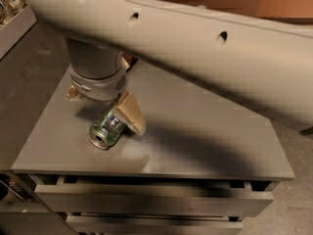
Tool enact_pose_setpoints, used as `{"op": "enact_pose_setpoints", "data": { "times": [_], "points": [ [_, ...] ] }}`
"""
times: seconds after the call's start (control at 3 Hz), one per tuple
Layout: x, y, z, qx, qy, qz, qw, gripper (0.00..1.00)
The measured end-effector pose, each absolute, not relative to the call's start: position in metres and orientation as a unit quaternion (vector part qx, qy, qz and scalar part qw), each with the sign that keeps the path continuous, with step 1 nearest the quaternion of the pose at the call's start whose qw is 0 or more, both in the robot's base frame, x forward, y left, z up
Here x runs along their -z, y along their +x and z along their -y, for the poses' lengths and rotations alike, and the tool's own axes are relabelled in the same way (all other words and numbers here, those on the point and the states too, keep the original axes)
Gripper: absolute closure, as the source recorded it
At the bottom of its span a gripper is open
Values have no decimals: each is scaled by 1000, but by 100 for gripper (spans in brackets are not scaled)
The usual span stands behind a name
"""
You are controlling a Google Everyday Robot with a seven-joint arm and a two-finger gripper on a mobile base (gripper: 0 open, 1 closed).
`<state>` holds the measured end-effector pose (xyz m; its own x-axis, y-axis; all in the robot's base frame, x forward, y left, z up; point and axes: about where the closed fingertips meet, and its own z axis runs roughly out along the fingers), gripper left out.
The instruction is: Place green can upright
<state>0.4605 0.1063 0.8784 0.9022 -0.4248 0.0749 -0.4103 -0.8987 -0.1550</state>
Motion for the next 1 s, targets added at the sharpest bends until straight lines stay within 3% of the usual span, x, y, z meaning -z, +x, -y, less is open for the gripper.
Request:
{"op": "enact_pose_setpoints", "data": {
  "times": [1.0],
  "points": [
    [-853,480,-89,72,-961,-268,18,0]
  ]
}}
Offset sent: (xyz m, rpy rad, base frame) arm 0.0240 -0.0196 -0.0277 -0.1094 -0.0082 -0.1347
